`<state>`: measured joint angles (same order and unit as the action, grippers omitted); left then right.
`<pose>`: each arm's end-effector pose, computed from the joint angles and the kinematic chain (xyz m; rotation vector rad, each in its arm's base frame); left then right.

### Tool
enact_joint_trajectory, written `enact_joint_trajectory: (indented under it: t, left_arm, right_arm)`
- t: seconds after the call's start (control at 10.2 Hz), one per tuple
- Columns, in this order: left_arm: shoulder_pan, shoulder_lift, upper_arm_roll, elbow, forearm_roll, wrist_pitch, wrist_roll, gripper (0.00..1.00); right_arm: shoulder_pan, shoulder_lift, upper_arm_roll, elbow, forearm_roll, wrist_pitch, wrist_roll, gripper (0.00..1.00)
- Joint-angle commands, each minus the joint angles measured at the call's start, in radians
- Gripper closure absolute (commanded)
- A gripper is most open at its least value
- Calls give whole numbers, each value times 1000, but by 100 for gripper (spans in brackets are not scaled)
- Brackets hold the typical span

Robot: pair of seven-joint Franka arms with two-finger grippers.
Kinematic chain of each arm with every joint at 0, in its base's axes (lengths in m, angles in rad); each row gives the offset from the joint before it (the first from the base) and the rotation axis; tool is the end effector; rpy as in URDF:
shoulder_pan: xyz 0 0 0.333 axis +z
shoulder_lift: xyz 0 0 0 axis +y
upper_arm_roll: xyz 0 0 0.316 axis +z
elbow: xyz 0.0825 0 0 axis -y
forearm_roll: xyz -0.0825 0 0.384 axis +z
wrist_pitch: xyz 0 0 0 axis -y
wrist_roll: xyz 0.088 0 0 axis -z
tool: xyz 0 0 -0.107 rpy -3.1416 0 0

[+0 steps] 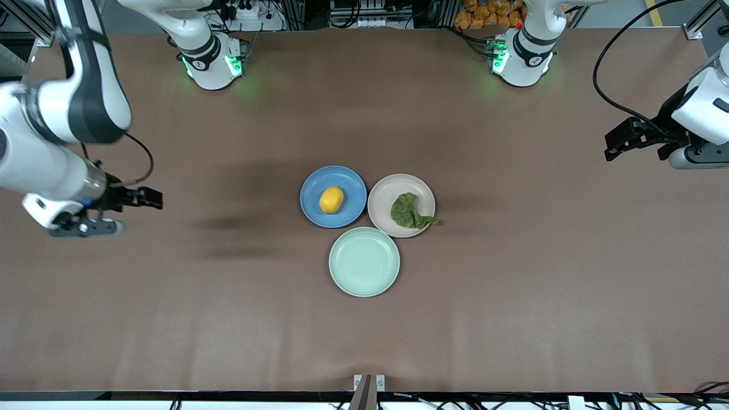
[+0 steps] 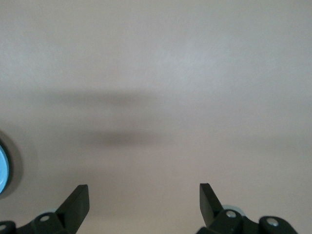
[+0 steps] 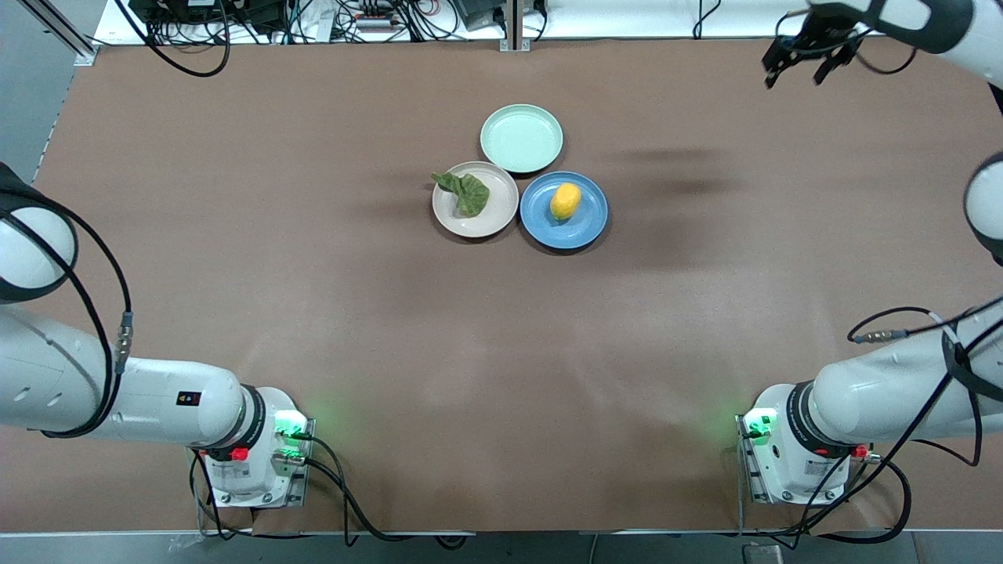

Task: Place lemon and lettuce in plates

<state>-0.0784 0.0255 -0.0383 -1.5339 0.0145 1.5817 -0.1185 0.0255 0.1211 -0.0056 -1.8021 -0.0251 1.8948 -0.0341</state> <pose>0.5603 -0.0638 0.6287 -3.1306 -0.0029 -0.0372 0.5938 0.0101 0.4722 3.1156 0.0972 -0.0445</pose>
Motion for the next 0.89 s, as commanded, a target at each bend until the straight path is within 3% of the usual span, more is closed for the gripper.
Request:
enact_joint_trajectory:
  t: [0.0,0.49,0.79]
  left_arm:
    - [-3,13,9,40,-25,-29,25,0]
    - [0,10,12,41,-25,-29,26,0]
    - [0,10,12,40,-25,-29,28,0]
  right_arm:
    - [-22,-89,-23,-2,-22,-15,-94,0]
    - [-27,-87,-66,295,28,-287,-144,0]
    - [-32,-87,-82,365,69,-357,-139,0]
